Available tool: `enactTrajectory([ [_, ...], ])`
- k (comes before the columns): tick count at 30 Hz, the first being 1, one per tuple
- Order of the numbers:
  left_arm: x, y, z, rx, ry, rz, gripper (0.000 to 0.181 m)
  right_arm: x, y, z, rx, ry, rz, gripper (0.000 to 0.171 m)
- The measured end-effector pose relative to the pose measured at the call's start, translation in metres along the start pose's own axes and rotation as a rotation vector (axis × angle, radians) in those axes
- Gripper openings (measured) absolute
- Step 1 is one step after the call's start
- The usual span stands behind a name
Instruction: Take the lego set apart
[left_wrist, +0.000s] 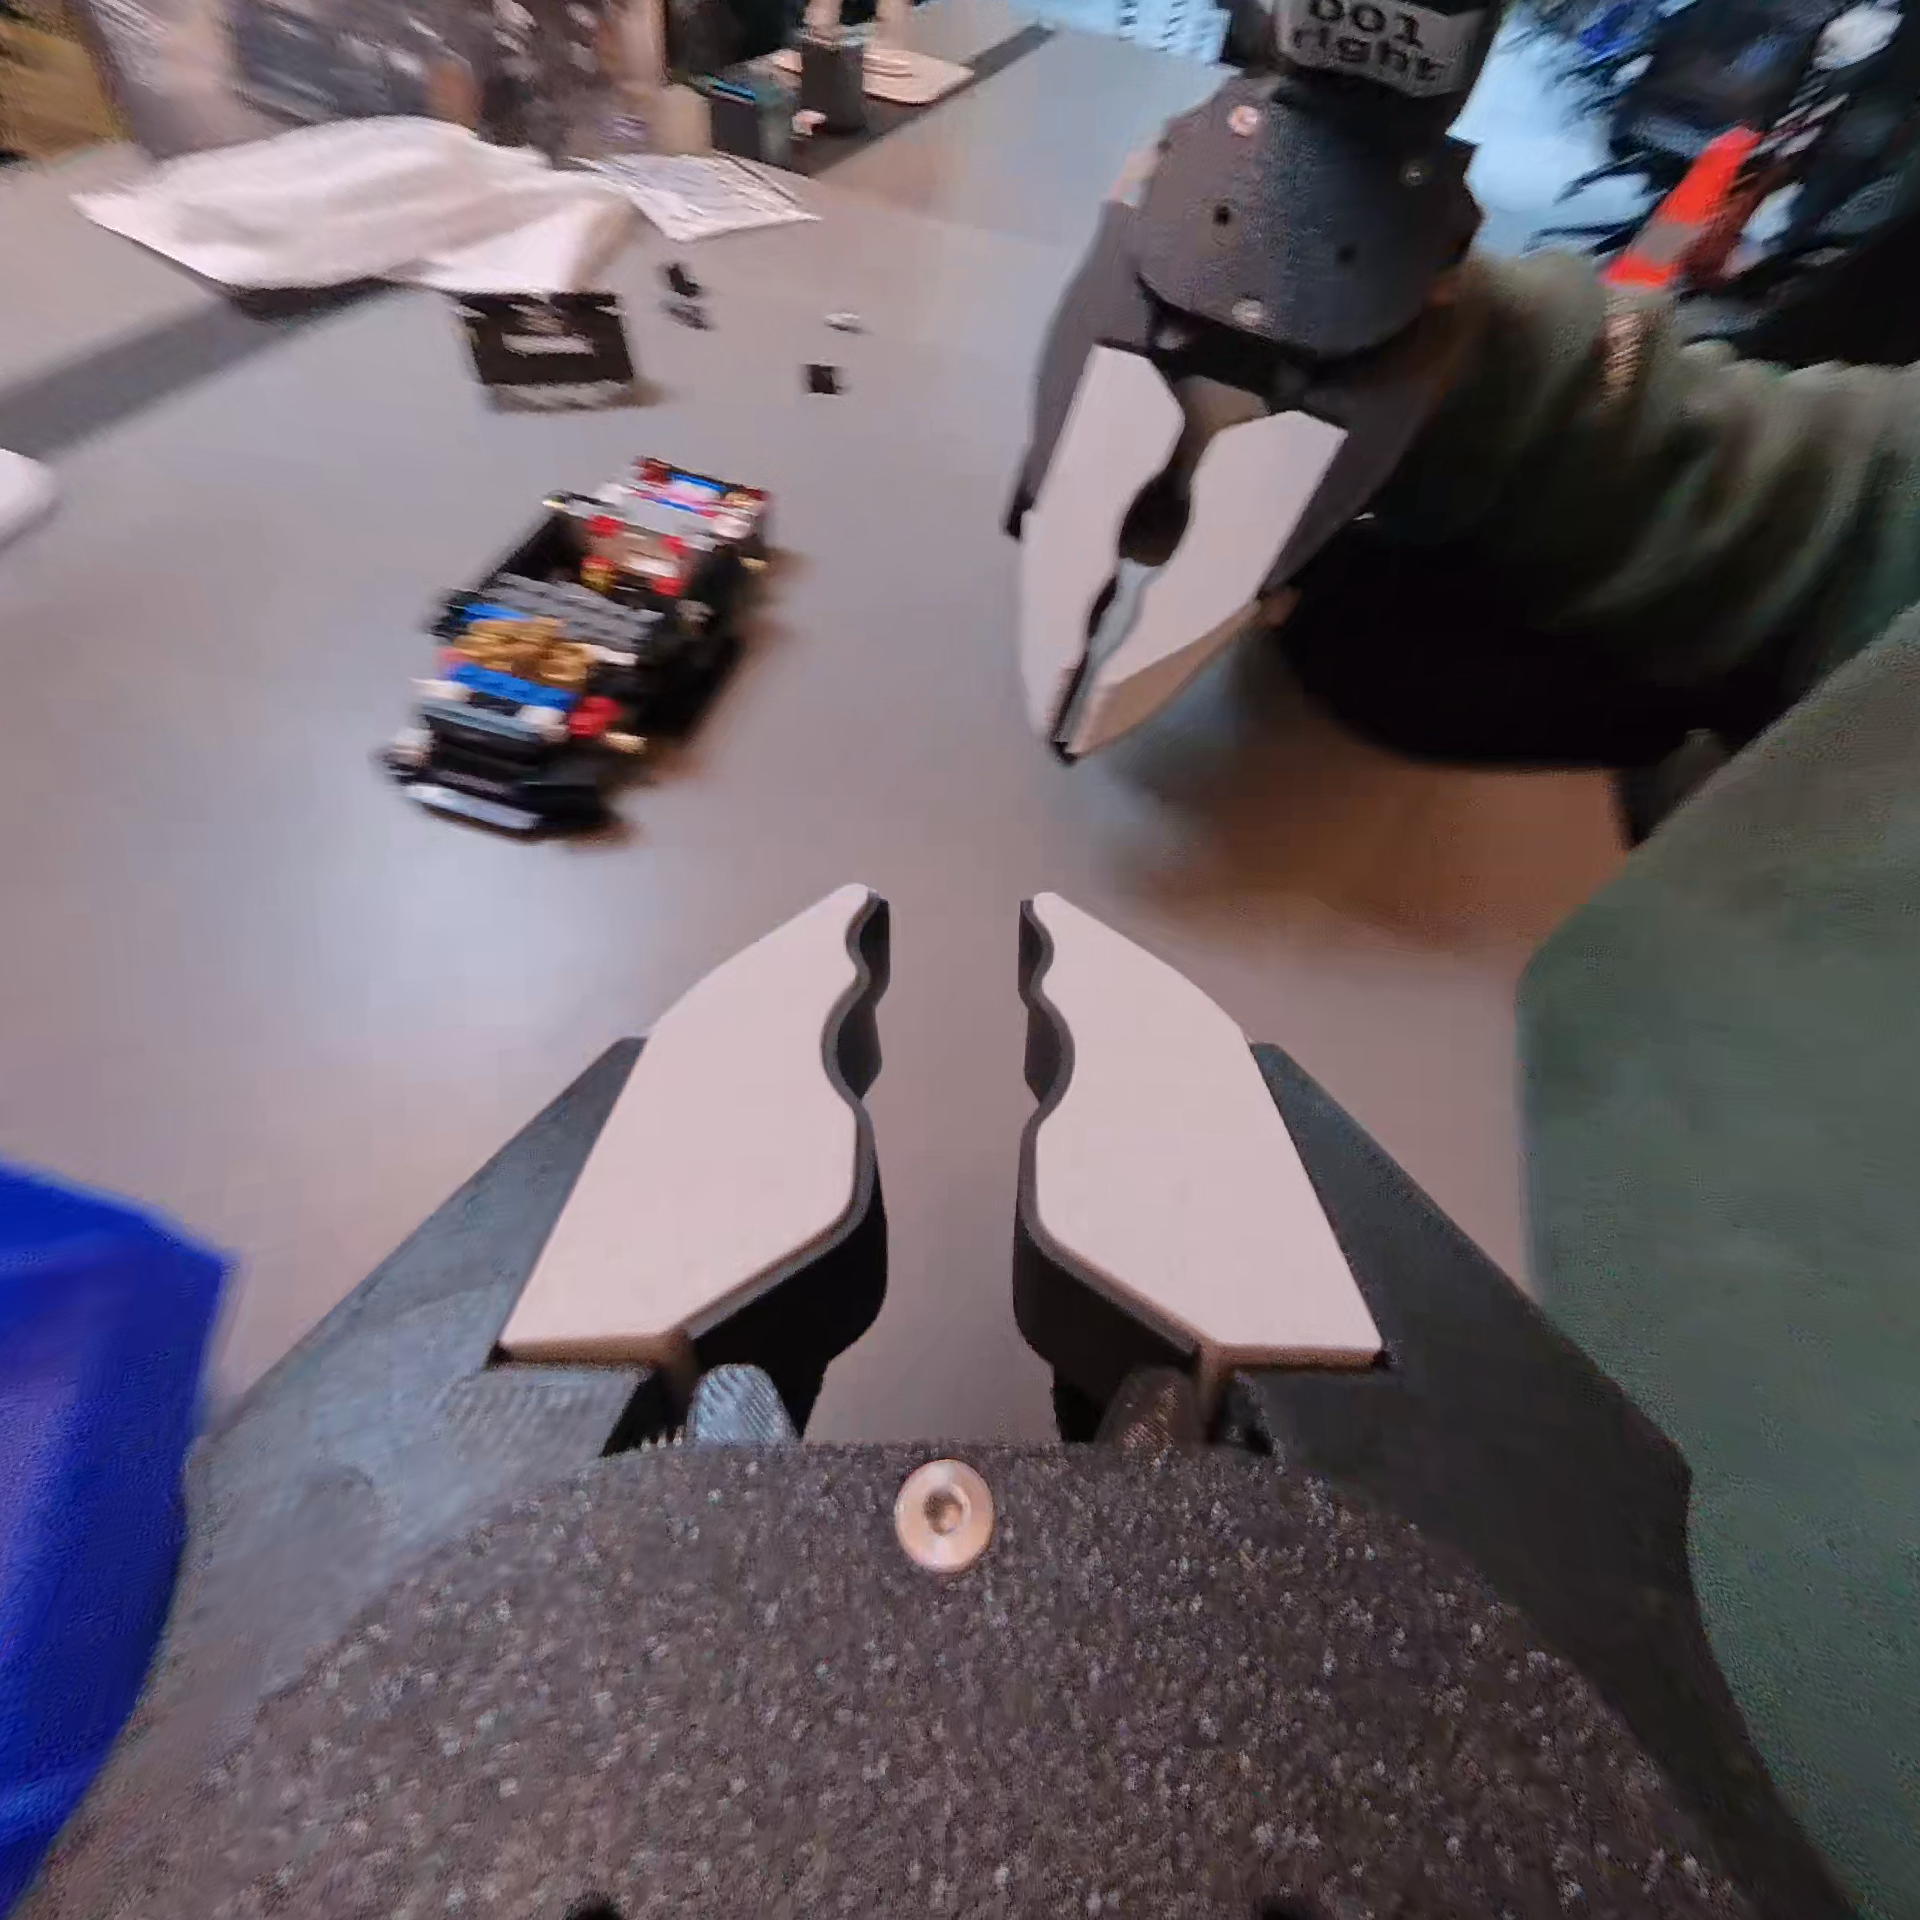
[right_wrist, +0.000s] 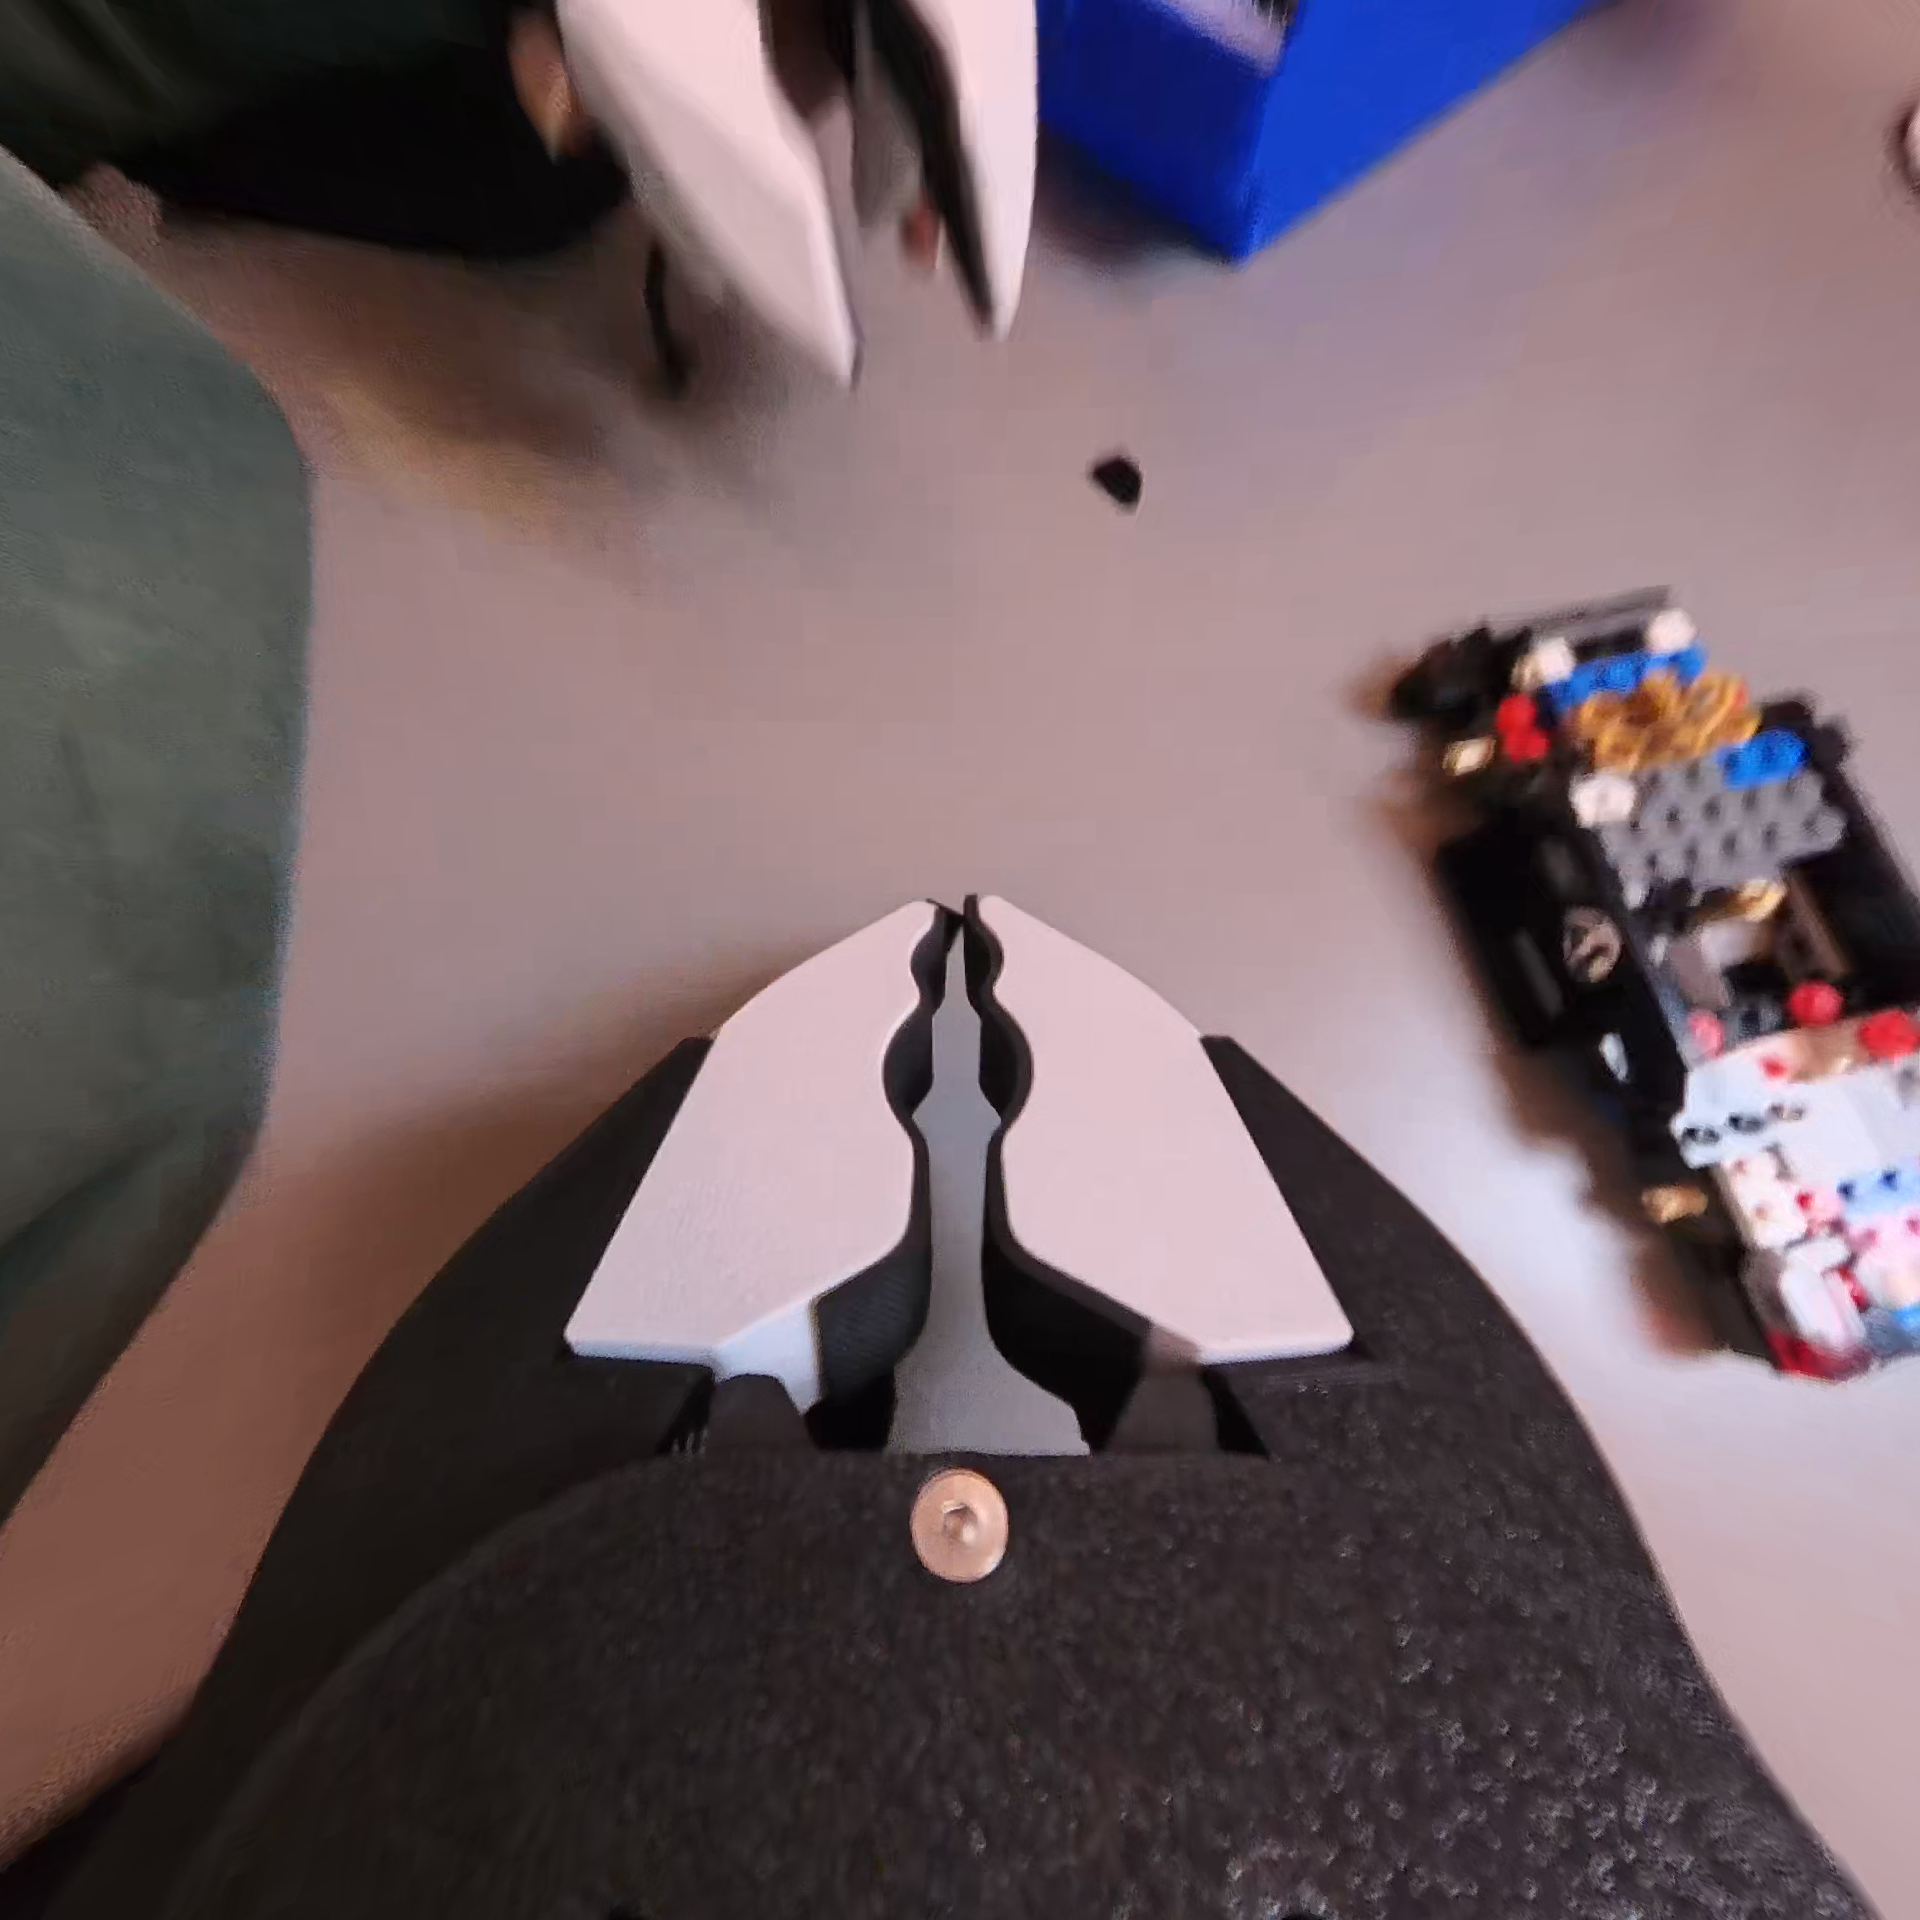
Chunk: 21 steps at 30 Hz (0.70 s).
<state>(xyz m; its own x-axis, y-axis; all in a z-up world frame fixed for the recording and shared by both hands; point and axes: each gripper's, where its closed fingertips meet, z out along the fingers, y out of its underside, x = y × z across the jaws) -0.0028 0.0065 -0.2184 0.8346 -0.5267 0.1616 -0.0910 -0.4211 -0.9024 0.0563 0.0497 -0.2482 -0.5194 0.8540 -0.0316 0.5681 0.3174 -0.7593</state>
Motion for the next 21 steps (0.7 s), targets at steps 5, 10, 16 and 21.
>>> enactTrajectory([
  [5,0.023,-0.004,0.013,0.054,0.169,-0.174,0.025,-0.007,-0.038,0.002,0.185,0.015,-0.040,0.003],
  [10,0.021,-0.008,0.011,0.087,0.199,-0.234,0.024,-0.011,-0.051,0.003,0.250,0.022,-0.057,0.003],
  [16,0.021,-0.011,0.011,0.112,0.221,-0.276,0.022,-0.010,-0.057,0.002,0.287,0.038,-0.055,0.003],
  [21,0.026,-0.017,0.009,0.158,0.282,-0.353,0.019,-0.014,-0.067,0.002,0.337,0.047,-0.078,0.003],
])
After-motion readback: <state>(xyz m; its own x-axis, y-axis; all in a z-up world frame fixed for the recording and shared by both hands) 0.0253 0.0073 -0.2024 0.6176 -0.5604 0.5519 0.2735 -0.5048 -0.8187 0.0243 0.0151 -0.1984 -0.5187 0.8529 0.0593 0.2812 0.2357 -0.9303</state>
